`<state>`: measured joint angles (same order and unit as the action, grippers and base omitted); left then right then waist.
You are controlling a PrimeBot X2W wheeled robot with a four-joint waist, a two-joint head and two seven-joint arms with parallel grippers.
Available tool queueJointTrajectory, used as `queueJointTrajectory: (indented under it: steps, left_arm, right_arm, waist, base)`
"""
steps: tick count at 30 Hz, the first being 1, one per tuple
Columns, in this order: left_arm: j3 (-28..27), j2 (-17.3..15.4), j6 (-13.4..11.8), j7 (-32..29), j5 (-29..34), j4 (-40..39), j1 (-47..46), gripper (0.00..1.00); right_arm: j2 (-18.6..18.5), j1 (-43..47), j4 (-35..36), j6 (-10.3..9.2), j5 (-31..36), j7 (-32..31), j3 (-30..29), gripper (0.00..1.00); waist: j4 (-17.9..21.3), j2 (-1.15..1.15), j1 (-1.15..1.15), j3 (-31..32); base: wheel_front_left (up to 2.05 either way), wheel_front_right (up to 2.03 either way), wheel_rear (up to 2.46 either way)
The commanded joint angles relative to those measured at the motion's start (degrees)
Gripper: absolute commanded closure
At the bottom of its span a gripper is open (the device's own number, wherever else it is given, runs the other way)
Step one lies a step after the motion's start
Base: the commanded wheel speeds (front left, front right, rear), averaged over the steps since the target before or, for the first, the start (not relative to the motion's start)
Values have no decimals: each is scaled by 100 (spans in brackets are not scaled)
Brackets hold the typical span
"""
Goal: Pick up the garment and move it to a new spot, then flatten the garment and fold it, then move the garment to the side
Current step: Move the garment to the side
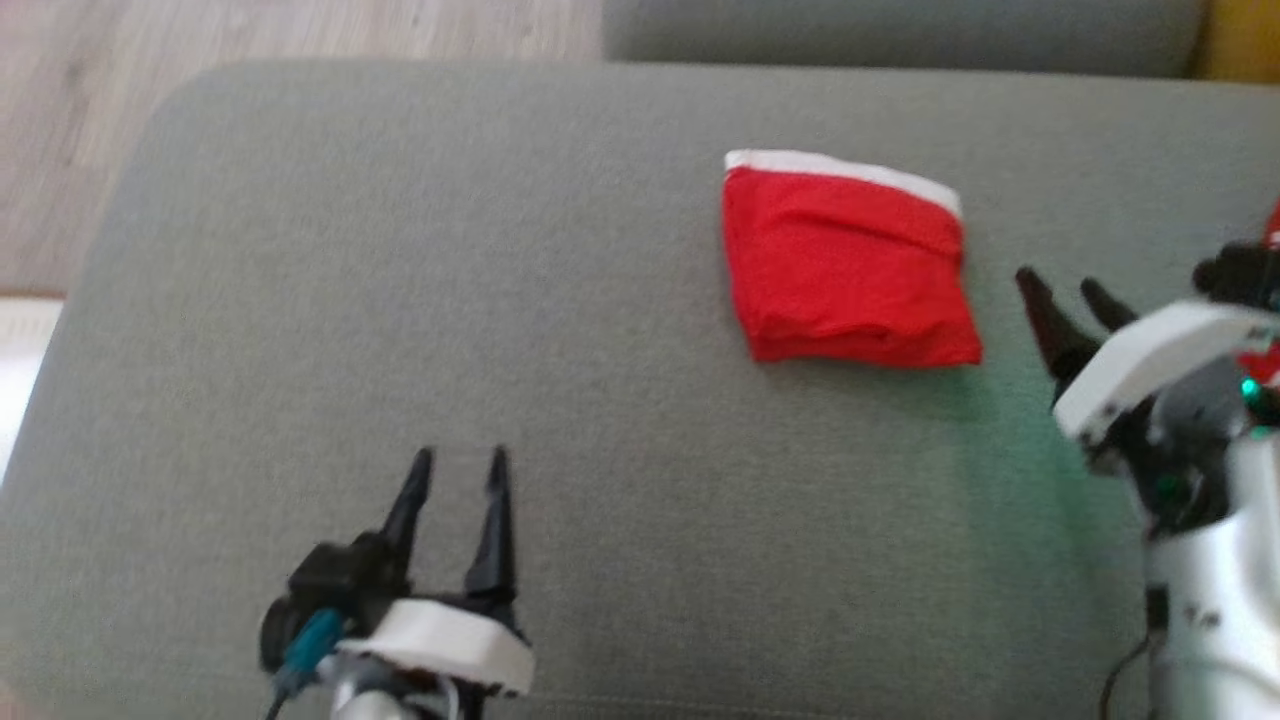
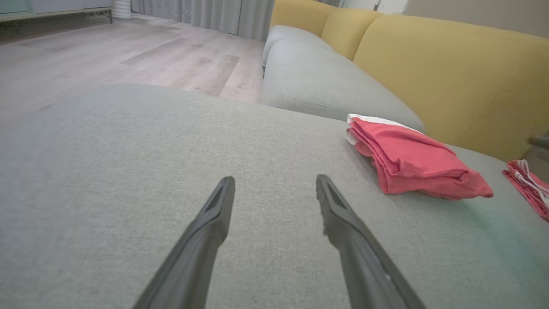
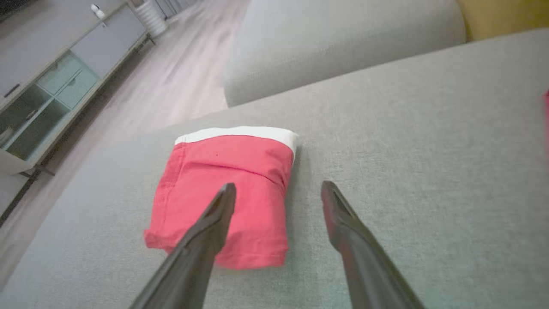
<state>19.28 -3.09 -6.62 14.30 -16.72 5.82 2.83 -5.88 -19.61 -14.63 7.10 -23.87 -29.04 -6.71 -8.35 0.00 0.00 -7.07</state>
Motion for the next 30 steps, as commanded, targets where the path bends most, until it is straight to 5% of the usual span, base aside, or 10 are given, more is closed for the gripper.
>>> queueJointTrajectory:
  steps: [1, 14, 15, 16, 24, 30]
  left_arm:
    - [-63, 21, -7, 70, -45, -136, -244, 0]
    - [766, 21, -201, 70, -358, -39, -585, 0]
    - [756, 21, -222, 70, -364, -52, -600, 0]
    - [736, 21, -252, 70, -371, -64, -617, 0]
    - [358, 21, -329, 70, -249, -141, -679, 0]
    - [70, 22, -122, 70, 63, -95, -781, 0]
  right_arm:
    - [18, -302, 38, 39, 13, -201, -40, 0]
    - [194, -1908, -1844, 39, 1020, -1215, -1321, 0]
    - [198, -1966, -1904, 39, 1085, -1209, -1324, 62]
    - [206, -2029, -1943, 39, 1089, -1160, -1367, 100]
    - [232, -2166, -1540, 39, 404, -960, -931, 100]
    - [-255, -1950, -907, 39, 106, -989, -616, 100]
  waist:
    - [-318, 0, 0, -346]
    - [-1064, 0, 0, -886]
    - [-1040, 0, 0, -916]
    - [-997, 0, 0, -935]
    - [139, 0, 0, -991]
    - [1292, 0, 0, -1078]
  base:
    - [0, 0, 0]
    - [0, 0, 0]
    - [0, 0, 0]
    - [0, 0, 0]
    - [0, 0, 0]
    - [0, 0, 0]
